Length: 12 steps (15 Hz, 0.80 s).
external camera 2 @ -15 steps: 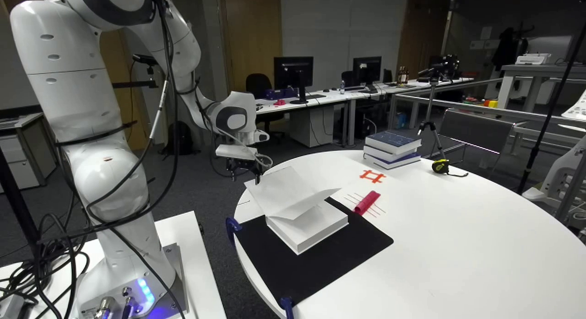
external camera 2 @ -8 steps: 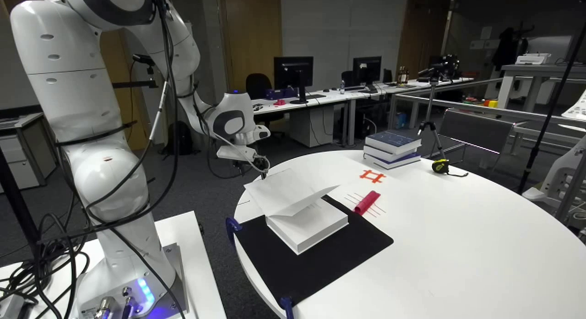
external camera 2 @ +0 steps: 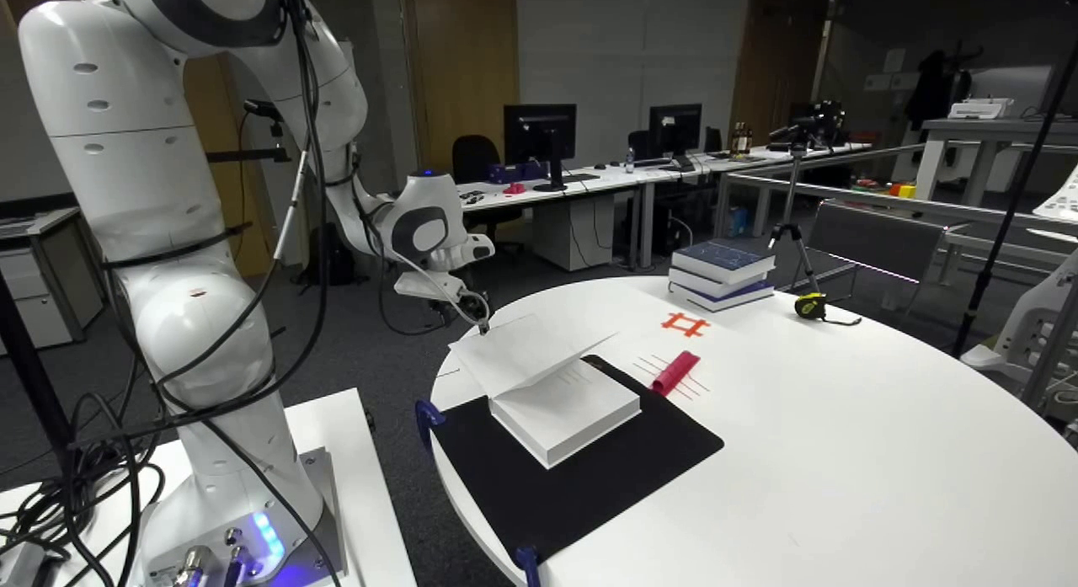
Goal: Open the white book
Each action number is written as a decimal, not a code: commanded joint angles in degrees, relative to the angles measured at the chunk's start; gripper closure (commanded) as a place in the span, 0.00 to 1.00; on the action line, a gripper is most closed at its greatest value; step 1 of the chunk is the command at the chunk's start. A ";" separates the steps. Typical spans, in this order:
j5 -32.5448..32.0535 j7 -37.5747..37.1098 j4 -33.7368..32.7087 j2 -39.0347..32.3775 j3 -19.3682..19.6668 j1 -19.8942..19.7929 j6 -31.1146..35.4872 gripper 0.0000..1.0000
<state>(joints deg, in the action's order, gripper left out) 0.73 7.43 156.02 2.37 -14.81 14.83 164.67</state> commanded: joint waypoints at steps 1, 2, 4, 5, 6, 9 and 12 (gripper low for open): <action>-4.34 -9.80 4.35 7.03 0.13 -1.10 -1.01 0.00; -5.62 -12.62 5.14 8.90 0.00 -1.50 -2.25 0.00; -4.76 -11.89 8.27 14.65 1.53 -2.72 -3.20 0.00; -7.47 -13.37 3.52 13.16 1.26 -4.80 -5.69 0.00; -8.36 -13.69 3.95 15.61 1.31 -5.91 -7.00 0.00; -9.61 -13.48 2.78 20.90 2.29 -8.73 -11.20 0.00; -9.31 -12.92 3.05 26.20 3.55 -10.49 -15.38 0.00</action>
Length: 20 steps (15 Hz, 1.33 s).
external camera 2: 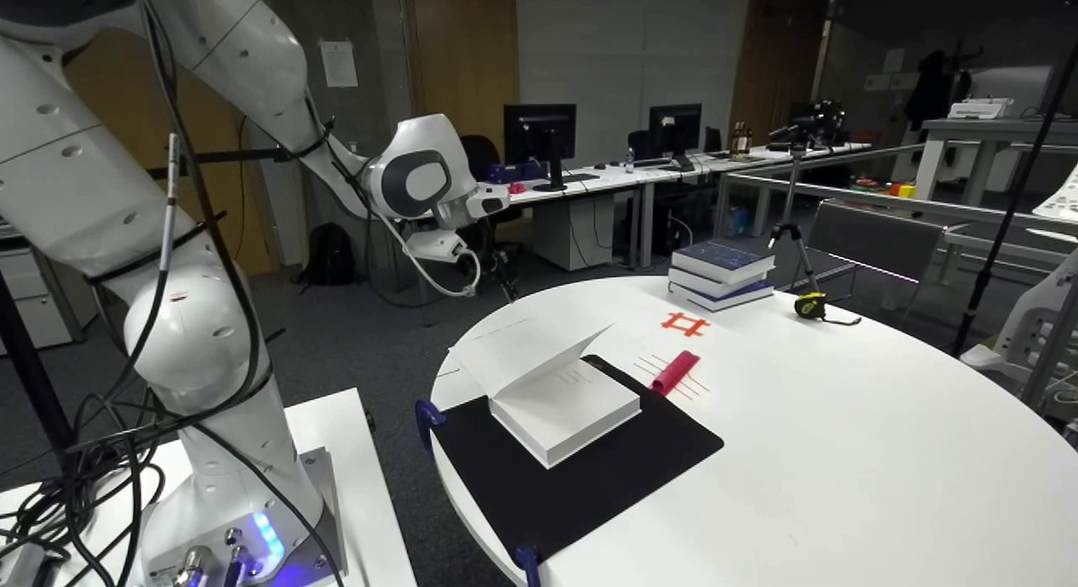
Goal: Open the white book
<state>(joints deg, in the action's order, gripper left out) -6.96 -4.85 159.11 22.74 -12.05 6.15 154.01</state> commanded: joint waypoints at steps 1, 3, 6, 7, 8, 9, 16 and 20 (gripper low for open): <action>-1.73 -0.55 -0.19 7.30 1.11 -2.43 -6.12 0.00; -1.54 -0.76 0.65 11.48 1.90 -3.53 -9.95 0.00; -1.72 0.97 0.10 15.47 3.72 -4.77 -16.30 0.00; -1.87 1.66 0.26 16.80 4.48 -5.15 -17.89 0.00; -2.37 2.74 0.19 17.99 5.18 -5.42 -19.89 0.00; -2.62 3.79 0.12 18.75 5.92 -5.51 -21.25 0.00; -3.75 10.68 -0.12 24.66 10.57 -5.54 -28.51 0.00; -5.20 10.49 -0.11 27.02 11.57 -6.95 -30.48 0.00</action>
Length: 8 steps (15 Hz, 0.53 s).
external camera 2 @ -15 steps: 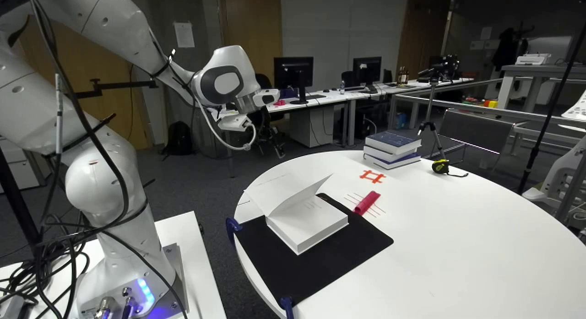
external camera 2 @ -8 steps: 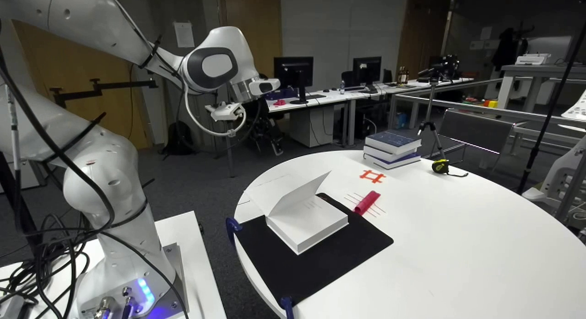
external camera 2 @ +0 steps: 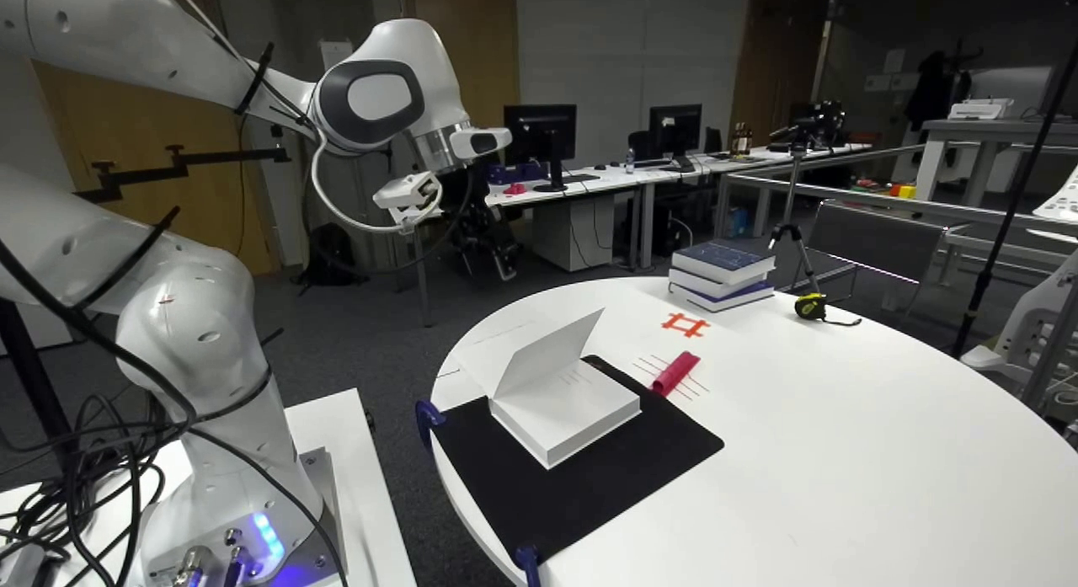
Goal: Open the white book
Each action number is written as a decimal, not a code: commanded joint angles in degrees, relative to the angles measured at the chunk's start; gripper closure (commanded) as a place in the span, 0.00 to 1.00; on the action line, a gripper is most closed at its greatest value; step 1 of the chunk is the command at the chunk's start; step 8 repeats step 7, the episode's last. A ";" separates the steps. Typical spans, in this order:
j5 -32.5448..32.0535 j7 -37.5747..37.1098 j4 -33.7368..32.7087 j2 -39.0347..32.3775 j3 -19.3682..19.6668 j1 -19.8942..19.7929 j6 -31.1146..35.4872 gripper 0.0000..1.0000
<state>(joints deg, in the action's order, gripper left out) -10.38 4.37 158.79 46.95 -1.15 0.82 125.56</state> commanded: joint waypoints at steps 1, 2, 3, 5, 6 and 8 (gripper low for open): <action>-0.33 0.02 -0.07 0.59 0.16 -0.44 -0.55 0.00; -0.37 0.00 -0.06 0.86 0.23 -0.66 -0.62 0.00; -0.36 -0.01 -0.03 0.81 0.22 -0.65 -0.62 0.00; -0.35 -0.02 0.02 0.58 0.20 -0.64 -0.62 0.00; -0.35 -0.03 0.02 0.48 0.20 -0.64 -0.62 0.00; -0.35 -0.03 0.03 0.47 0.20 -0.64 -0.62 0.00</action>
